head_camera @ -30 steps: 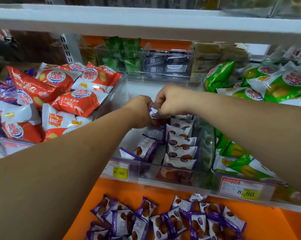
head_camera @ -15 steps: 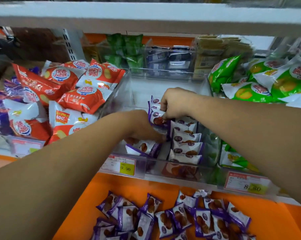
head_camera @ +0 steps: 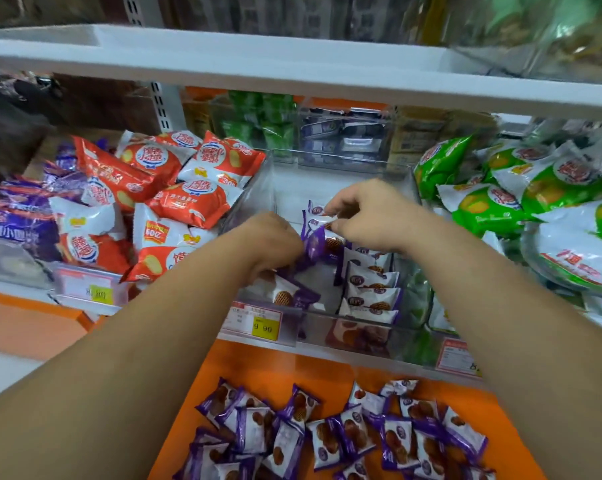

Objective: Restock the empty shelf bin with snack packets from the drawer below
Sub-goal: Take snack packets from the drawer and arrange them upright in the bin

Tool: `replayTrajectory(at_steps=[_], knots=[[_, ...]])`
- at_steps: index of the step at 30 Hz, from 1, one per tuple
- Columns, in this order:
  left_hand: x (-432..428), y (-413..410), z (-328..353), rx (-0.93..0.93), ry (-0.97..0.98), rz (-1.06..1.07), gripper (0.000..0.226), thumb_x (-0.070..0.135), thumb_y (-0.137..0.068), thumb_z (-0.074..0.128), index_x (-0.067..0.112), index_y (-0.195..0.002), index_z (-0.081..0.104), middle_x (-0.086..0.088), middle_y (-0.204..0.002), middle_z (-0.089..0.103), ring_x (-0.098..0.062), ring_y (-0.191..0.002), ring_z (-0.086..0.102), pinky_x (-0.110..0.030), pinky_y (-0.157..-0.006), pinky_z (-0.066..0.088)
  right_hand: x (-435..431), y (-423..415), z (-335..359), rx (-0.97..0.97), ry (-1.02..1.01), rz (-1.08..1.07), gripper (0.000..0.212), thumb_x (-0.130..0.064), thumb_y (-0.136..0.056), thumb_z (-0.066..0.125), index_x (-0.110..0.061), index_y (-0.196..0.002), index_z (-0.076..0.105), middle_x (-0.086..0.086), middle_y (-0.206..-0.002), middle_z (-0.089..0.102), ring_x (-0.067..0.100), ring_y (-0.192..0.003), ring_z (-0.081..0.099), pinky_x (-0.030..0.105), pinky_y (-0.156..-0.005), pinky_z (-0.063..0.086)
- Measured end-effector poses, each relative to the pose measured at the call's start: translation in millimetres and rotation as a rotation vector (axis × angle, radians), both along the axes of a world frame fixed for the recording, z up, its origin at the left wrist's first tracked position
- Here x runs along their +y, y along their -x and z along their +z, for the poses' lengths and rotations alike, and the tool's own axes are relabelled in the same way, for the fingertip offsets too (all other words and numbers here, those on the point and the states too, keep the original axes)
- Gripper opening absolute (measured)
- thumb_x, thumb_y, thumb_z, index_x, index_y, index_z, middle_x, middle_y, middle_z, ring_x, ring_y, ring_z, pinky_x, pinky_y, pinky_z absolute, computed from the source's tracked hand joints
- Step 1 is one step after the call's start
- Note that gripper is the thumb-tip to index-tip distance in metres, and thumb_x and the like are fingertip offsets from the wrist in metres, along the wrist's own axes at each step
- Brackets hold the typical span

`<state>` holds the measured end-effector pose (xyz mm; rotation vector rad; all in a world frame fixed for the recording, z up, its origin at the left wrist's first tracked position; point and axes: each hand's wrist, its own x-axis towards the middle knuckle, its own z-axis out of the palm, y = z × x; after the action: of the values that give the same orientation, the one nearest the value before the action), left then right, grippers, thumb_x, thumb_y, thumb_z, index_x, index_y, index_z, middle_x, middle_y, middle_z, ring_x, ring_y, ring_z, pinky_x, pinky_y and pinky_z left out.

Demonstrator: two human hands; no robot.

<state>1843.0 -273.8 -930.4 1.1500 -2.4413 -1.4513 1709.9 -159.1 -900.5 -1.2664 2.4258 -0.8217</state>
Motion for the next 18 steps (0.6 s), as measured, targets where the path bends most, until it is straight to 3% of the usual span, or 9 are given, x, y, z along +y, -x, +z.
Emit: replayTrajectory(at_steps=[3, 6, 8, 11, 12, 15, 18], knots=[[3.5, -3.9, 1.9, 0.191, -0.172, 0.027, 0.019, 0.006, -0.094, 0.056, 0.004, -0.101, 0.073, -0.014, -0.092, 0.078, -0.02, -0.074, 0.068, -0.039, -0.078, 0.054, 2.1, -8.9, -10.6, -0.143, 0.144, -0.031, 0.046, -0.016, -0.092, 0.069, -0.029, -0.135, 0.062, -0.001, -0.123, 0.064, 0.02, -0.106, 0.066, 0.034, -0.089, 0.058], [3.6, -9.6, 2.2, 0.266, -0.248, -0.019, 0.025, 0.005, -0.098, 0.053, 0.009, -0.109, 0.074, -0.007, -0.094, 0.079, -0.015, -0.079, 0.067, -0.035, -0.083, 0.051, 6.1, -13.9, -17.8, -0.356, 0.247, -0.04, 0.053, -0.024, -0.093, 0.072, -0.031, -0.143, 0.054, 0.005, -0.126, 0.065, 0.022, -0.108, 0.068, 0.044, -0.099, 0.055], [3.7, -12.6, 0.2, 0.291, -0.291, -0.036, 0.027, 0.003, -0.1, 0.05, 0.009, -0.111, 0.074, -0.008, -0.095, 0.078, -0.014, -0.076, 0.067, -0.031, -0.078, 0.053, 8.5, -13.0, -21.9, -0.439, 0.281, -0.033, 0.047, -0.025, -0.088, 0.079, -0.03, -0.132, 0.063, 0.009, -0.119, 0.067, 0.024, -0.102, 0.071, 0.047, -0.095, 0.058], [5.1, -13.2, -0.4, 0.35, -0.389, -0.021, 0.025, 0.004, -0.101, 0.053, 0.007, -0.112, 0.074, -0.013, -0.1, 0.078, -0.017, -0.081, 0.072, -0.034, -0.08, 0.058, 14.2, -13.4, -21.1, -0.459, 0.303, -0.017, 0.036, -0.02, -0.084, 0.084, -0.022, -0.118, 0.071, 0.002, -0.09, 0.068, 0.01, -0.075, 0.07, 0.027, -0.067, 0.059], [5.0, -12.8, 0.5, 0.364, -0.414, -0.008, 0.024, 0.004, -0.1, 0.053, 0.005, -0.113, 0.074, -0.015, -0.102, 0.078, -0.019, -0.085, 0.073, -0.036, -0.081, 0.061, 15.8, -14.3, -19.7, -0.468, 0.31, -0.02, 0.03, -0.017, -0.084, 0.083, -0.017, -0.113, 0.073, 0.002, -0.083, 0.067, 0.01, -0.072, 0.07, 0.026, -0.062, 0.059], [4.1, -10.2, 5.1, 0.405, -0.447, 0.047, 0.025, 0.008, -0.102, 0.05, 0.004, -0.112, 0.072, -0.016, -0.102, 0.077, -0.025, -0.093, 0.074, -0.037, -0.08, 0.061, 17.7, -15.7, -16.2, -0.476, 0.352, -0.084, 0.017, -0.015, -0.084, 0.083, -0.012, -0.098, 0.074, 0.013, -0.091, 0.073, 0.022, -0.077, 0.073, 0.041, -0.066, 0.065], [4.2, -12.4, 10.6, 0.409, -0.45, -0.015, 0.018, 0.018, -0.101, 0.059, 0.008, -0.108, 0.073, -0.016, -0.104, 0.077, -0.025, -0.097, 0.072, -0.037, -0.082, 0.06, 14.5, -16.0, -15.7, -0.352, 0.339, -0.151, 0.006, -0.022, -0.086, 0.081, -0.021, -0.089, 0.075, 0.012, -0.087, 0.077, 0.033, -0.076, 0.074, 0.057, -0.07, 0.062]])
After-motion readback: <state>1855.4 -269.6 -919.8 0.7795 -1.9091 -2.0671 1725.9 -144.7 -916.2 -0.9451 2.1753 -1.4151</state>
